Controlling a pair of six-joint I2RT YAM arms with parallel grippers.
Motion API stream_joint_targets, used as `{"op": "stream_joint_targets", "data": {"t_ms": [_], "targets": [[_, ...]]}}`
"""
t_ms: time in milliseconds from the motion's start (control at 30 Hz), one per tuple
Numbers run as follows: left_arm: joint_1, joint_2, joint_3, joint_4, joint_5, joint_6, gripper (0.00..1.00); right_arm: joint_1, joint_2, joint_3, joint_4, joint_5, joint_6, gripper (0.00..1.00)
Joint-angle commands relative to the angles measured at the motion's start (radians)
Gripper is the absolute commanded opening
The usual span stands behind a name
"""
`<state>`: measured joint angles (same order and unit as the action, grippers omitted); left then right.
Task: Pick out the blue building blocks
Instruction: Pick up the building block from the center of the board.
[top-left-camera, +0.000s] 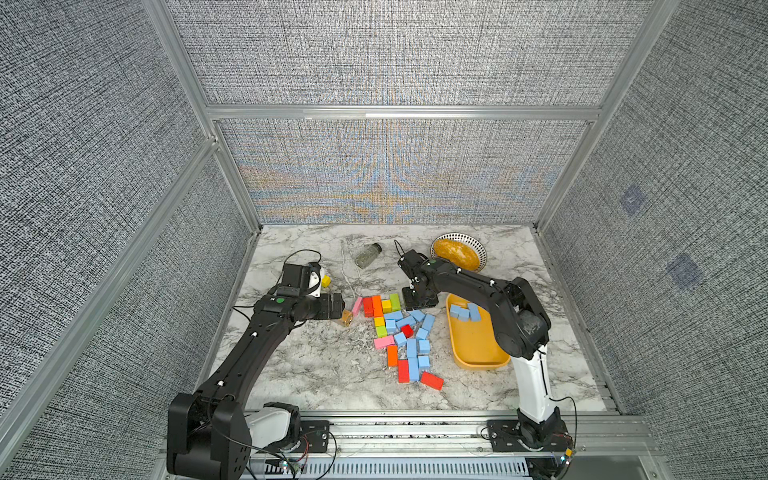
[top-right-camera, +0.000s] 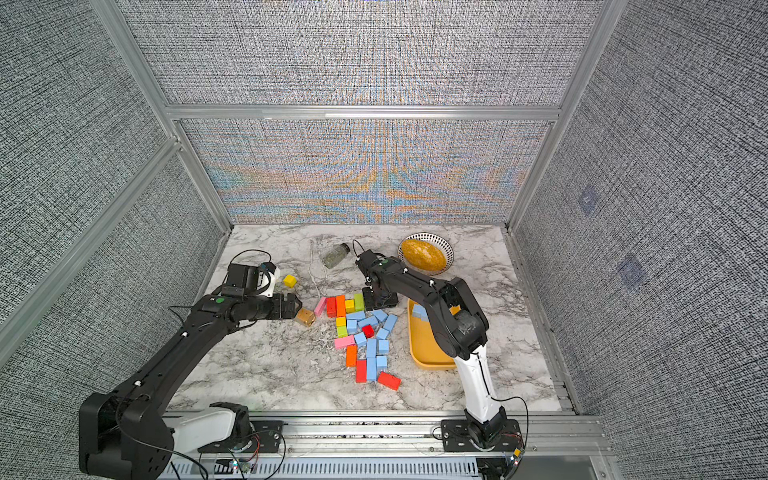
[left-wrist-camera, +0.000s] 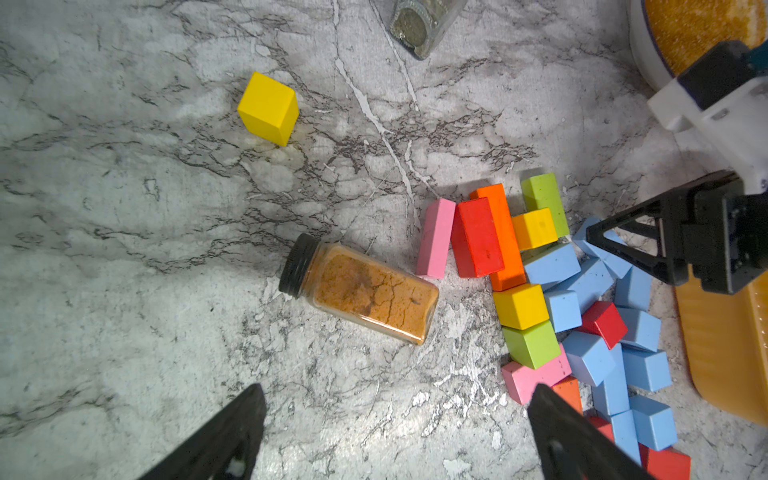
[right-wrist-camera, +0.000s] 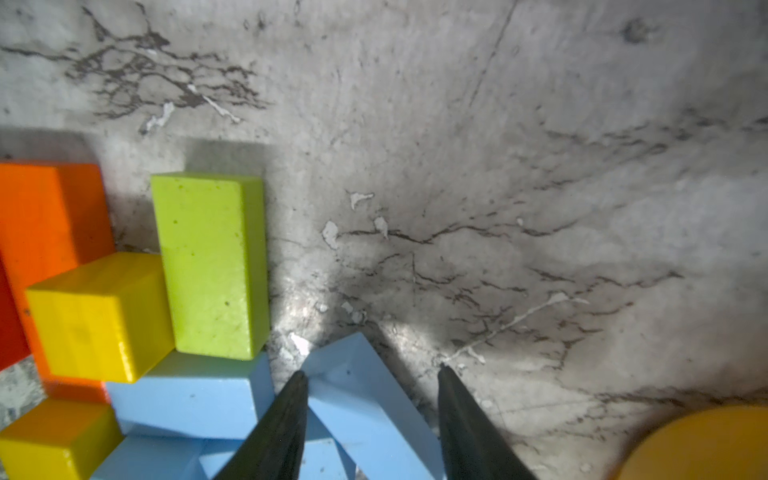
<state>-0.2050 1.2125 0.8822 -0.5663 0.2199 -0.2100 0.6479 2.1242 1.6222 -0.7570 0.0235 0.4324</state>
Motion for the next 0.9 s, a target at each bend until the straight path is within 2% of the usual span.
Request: {"op": "stream_joint_targets", "data": {"t_ms": [0, 267, 333, 533, 633, 867], "targets": [[0.003, 0.009, 0.002, 0.032, 0.020, -0.004, 1.00, 0.004, 0.007, -0.006, -0.019, -0.015, -0.017, 0.52], [0.007, 0.018, 0.009, 0.036, 0.031, -0.002, 1.00, 0.007, 0.001, -0.031, -0.048, 0.031, -0.031, 0.52], [0.007, 0.019, 0.011, 0.034, 0.035, 0.003, 1.00, 0.005, 0.005, -0.029, -0.050, 0.035, -0.032, 0.41], [0.007, 0.031, 0.027, 0.026, 0.052, 0.036, 1.00, 0.006, 0.027, -0.024, -0.036, 0.038, -0.030, 0.37], [0.006, 0.042, 0.040, 0.038, 0.143, 0.107, 1.00, 0.007, 0.026, -0.015, -0.024, 0.045, -0.029, 0.26], [0.003, 0.060, 0.094, 0.076, 0.331, 0.141, 0.97, 0.002, -0.147, 0.030, 0.075, 0.014, -0.043, 0.19]]}}
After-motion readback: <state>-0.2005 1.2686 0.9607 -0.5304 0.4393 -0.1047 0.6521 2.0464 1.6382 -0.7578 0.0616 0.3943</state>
